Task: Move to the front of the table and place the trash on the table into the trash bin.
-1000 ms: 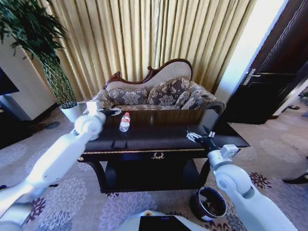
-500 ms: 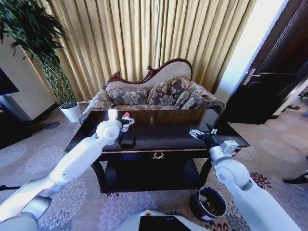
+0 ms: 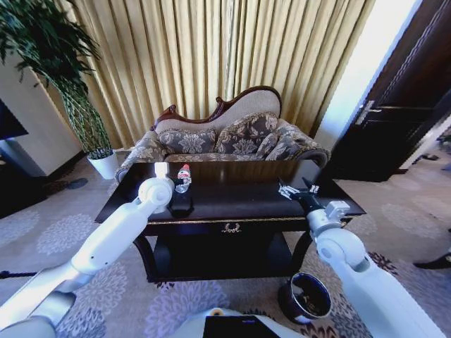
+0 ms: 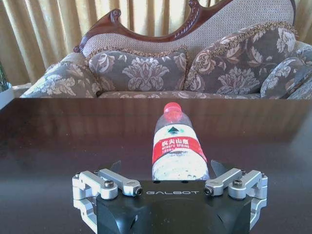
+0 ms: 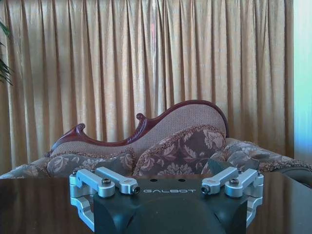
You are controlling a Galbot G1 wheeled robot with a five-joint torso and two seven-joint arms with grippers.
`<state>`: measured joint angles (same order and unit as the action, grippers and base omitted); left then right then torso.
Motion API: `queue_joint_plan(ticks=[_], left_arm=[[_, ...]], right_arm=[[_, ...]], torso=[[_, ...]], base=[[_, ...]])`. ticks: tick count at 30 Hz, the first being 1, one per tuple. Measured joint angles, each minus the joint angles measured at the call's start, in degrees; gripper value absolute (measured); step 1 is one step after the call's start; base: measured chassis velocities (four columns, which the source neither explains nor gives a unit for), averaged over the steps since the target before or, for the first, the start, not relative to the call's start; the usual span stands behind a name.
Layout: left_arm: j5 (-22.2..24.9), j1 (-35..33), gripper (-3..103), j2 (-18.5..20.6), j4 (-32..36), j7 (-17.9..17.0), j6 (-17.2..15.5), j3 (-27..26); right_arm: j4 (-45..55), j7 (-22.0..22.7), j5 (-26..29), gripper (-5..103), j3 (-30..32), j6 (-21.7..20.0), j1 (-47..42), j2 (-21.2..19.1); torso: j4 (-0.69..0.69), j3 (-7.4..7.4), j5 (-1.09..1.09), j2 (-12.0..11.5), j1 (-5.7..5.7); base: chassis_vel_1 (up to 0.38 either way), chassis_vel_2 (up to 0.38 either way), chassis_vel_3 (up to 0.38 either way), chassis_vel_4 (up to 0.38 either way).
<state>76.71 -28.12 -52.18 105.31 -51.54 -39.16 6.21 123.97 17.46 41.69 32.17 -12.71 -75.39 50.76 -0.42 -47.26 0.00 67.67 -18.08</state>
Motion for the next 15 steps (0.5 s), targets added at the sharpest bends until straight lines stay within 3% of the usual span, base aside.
queue_joint_plan(ticks=[15], left_arm=[[-0.5, -0.2, 100, -1.3, -2.4, 0.8, 0.0, 0.0]], right_arm=[[1.8, 0.2, 1.6, 100, 0.6, 0.0, 0.2, -1.5]], torso=[[-0.01, 0.00, 0.00, 0.0, 0.00]], base=[[0.000, 0.000, 0.000, 0.000]])
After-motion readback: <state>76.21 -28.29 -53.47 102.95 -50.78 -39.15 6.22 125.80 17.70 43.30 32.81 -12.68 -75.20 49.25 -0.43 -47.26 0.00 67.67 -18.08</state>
